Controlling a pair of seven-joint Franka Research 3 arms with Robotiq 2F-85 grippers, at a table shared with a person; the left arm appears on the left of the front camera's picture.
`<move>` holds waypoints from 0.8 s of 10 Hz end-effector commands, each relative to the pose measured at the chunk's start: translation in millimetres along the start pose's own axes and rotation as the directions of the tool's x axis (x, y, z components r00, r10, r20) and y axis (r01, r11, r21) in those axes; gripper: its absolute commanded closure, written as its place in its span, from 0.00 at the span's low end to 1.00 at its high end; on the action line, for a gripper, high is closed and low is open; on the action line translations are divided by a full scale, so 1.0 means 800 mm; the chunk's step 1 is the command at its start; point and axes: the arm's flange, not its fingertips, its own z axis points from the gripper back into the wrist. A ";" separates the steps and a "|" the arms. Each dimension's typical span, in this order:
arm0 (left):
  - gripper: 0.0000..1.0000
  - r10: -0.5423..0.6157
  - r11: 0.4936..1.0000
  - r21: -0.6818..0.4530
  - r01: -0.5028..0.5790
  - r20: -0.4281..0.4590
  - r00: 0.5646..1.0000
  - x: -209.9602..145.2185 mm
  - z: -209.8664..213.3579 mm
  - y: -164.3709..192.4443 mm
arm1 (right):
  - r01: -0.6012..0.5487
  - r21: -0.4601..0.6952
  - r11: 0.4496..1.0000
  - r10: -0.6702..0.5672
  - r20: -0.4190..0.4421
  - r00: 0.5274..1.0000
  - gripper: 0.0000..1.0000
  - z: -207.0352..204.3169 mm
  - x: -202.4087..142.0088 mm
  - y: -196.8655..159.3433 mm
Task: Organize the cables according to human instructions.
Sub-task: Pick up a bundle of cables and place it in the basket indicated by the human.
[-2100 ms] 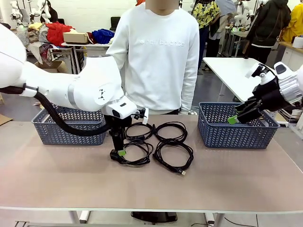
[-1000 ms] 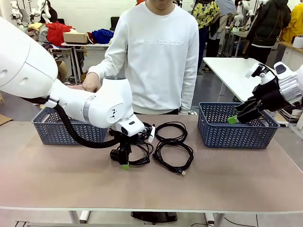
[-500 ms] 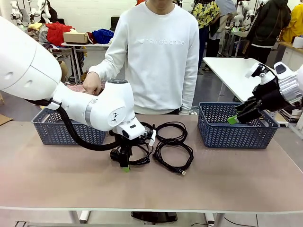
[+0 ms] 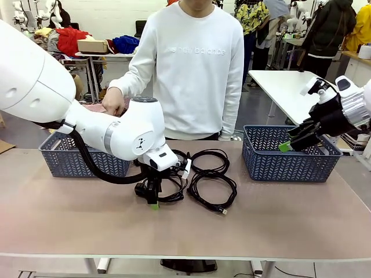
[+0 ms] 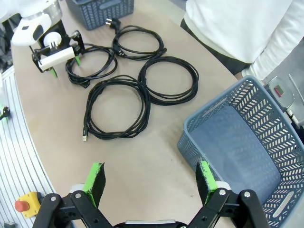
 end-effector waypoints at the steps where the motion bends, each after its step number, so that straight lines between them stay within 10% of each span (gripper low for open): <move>1: 0.24 0.008 1.000 0.007 -0.008 -0.017 1.000 0.000 -0.003 0.007 | -0.021 0.010 1.000 0.021 0.016 1.000 0.00 0.000 -0.002 -0.006; 2: 0.55 0.009 1.000 0.007 -0.009 -0.016 1.000 0.000 -0.002 0.008 | -0.021 0.010 1.000 0.021 0.016 1.000 0.00 0.000 -0.002 -0.006; 3: 0.42 0.010 1.000 0.006 -0.010 -0.017 1.000 -0.001 -0.002 0.008 | -0.021 0.010 1.000 0.021 0.016 1.000 0.00 0.000 -0.002 -0.006; 4: 0.73 0.009 1.000 0.004 -0.009 -0.017 1.000 -0.002 -0.003 0.008 | -0.021 0.010 1.000 0.021 0.016 1.000 0.00 0.000 -0.002 -0.006; 5: 0.60 0.009 1.000 0.000 -0.009 -0.014 1.000 -0.004 -0.003 0.009 | -0.021 0.010 1.000 0.021 0.016 1.000 0.00 0.000 -0.002 -0.006; 6: 0.92 0.008 1.000 -0.001 -0.008 -0.013 1.000 -0.004 -0.002 0.010 | -0.021 0.010 1.000 0.021 0.016 1.000 0.00 0.000 -0.002 -0.006; 8: 0.75 -0.002 1.000 -0.001 0.002 -0.013 1.000 -0.002 0.007 0.005 | -0.021 0.010 1.000 0.021 0.016 1.000 0.00 0.000 -0.002 -0.006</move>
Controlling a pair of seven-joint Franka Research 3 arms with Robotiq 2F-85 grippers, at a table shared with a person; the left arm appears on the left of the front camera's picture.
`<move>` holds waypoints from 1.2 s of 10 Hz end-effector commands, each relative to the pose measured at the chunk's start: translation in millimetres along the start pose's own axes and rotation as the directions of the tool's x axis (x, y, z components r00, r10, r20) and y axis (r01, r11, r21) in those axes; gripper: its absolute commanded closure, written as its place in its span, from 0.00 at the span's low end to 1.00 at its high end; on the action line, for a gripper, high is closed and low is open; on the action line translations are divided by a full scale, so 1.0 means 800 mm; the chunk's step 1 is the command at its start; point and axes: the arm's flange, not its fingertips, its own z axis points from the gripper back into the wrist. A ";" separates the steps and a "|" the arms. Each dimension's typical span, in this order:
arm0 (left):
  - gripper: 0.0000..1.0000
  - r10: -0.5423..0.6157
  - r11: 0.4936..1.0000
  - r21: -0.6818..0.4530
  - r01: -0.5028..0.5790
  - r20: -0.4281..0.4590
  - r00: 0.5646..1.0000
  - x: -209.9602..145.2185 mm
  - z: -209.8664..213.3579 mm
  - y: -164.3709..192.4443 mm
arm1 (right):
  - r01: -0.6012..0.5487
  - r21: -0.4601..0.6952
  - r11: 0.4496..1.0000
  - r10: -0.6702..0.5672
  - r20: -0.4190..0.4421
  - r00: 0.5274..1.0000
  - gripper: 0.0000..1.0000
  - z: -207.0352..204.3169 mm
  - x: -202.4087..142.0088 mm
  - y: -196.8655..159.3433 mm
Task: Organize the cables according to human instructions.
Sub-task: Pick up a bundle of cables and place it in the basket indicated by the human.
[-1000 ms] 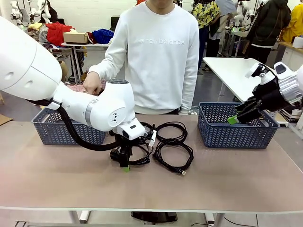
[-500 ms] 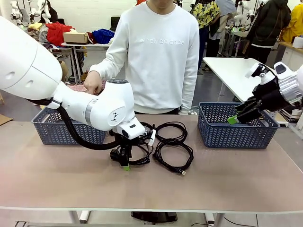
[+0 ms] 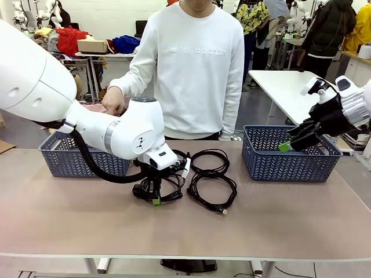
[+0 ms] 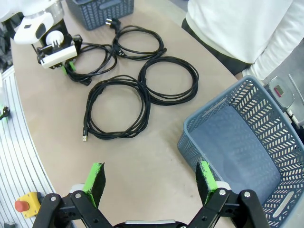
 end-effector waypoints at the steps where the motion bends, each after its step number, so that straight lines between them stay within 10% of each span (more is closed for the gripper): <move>1: 0.97 -0.011 1.000 0.000 0.011 -0.016 1.000 0.000 0.015 -0.004 | -0.021 0.010 1.000 0.021 0.016 1.000 0.00 0.000 -0.002 -0.006; 12: 1.00 0.039 0.982 0.186 -0.023 -0.082 0.996 0.017 0.192 0.000 | -0.021 0.010 1.000 0.021 0.016 1.000 0.00 0.000 -0.002 -0.006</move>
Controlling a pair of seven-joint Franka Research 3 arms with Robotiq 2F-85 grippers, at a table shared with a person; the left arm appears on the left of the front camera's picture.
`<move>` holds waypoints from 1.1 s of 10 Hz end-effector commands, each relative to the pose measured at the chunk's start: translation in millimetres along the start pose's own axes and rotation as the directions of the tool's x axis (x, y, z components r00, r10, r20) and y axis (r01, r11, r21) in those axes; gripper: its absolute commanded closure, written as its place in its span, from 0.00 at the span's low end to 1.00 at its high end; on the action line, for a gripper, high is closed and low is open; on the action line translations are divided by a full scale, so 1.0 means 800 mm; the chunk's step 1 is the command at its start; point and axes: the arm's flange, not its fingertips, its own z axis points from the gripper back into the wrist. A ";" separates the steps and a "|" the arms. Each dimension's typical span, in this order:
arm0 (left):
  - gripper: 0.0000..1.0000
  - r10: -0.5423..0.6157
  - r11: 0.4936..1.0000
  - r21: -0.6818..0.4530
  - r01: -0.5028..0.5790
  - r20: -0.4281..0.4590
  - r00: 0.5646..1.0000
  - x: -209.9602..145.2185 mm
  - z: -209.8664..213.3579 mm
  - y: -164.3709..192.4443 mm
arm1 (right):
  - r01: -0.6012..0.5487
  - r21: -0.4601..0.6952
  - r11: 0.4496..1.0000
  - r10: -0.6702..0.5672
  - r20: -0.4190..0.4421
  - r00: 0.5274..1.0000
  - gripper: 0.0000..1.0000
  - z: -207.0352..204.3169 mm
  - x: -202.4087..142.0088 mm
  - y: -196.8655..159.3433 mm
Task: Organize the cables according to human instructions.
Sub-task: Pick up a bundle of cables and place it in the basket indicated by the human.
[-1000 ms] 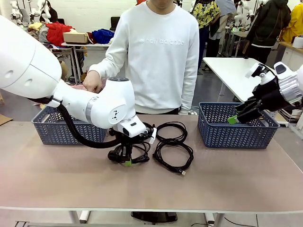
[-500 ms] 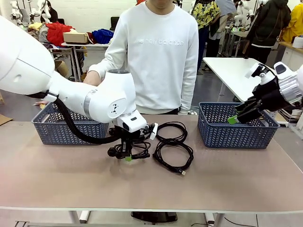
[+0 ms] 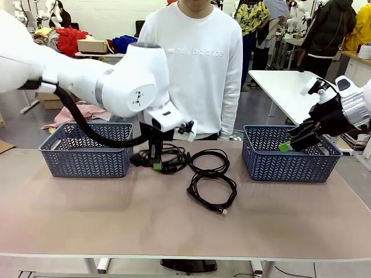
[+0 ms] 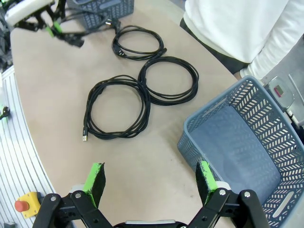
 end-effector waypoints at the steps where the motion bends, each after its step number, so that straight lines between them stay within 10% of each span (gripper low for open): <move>1: 1.00 0.032 0.998 0.055 -0.030 -0.039 0.999 -0.019 0.016 0.028 | -0.020 0.010 1.000 0.020 0.016 1.000 0.00 0.000 -0.002 -0.006; 11: 1.00 0.159 0.980 0.120 -0.161 0.022 0.987 -0.097 0.066 0.071 | -0.020 0.010 1.000 0.020 0.016 1.000 0.00 0.000 -0.002 -0.006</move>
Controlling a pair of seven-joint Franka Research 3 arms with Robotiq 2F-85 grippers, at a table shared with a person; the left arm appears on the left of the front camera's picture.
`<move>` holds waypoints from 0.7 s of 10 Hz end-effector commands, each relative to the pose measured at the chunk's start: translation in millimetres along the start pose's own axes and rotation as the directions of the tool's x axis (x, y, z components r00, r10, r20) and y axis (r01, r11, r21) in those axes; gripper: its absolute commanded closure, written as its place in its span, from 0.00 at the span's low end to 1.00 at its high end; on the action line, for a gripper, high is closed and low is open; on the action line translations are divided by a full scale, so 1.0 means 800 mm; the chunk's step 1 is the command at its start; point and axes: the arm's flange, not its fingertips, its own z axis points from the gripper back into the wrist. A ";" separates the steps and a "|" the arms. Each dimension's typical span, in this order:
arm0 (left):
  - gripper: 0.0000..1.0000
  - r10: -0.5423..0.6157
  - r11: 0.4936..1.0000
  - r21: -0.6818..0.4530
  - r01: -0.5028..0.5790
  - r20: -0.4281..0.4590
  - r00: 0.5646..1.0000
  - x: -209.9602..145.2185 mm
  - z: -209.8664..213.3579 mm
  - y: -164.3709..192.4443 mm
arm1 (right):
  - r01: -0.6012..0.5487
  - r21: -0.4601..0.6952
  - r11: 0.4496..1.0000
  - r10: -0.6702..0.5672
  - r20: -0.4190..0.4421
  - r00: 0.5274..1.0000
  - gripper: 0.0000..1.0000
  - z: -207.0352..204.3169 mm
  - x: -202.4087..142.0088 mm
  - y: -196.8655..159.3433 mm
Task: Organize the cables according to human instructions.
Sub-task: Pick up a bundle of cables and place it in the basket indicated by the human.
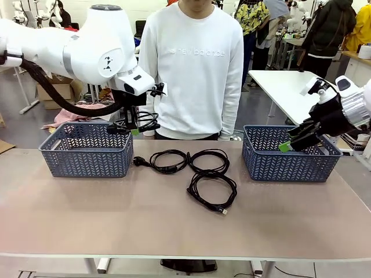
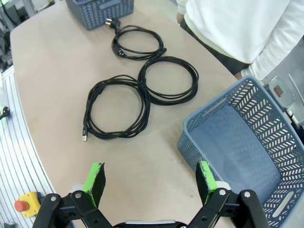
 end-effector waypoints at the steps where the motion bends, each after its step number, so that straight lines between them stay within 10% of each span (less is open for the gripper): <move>1: 1.00 -0.010 1.000 0.013 0.010 -0.006 1.000 0.002 0.004 -0.001 | -0.021 0.011 1.000 0.020 0.016 1.000 0.00 -0.001 -0.002 -0.006; 7: 0.85 -0.010 1.000 0.027 0.011 -0.023 1.000 -0.044 -0.007 0.021 | -0.021 0.011 1.000 0.020 0.016 1.000 0.00 -0.001 -0.002 -0.006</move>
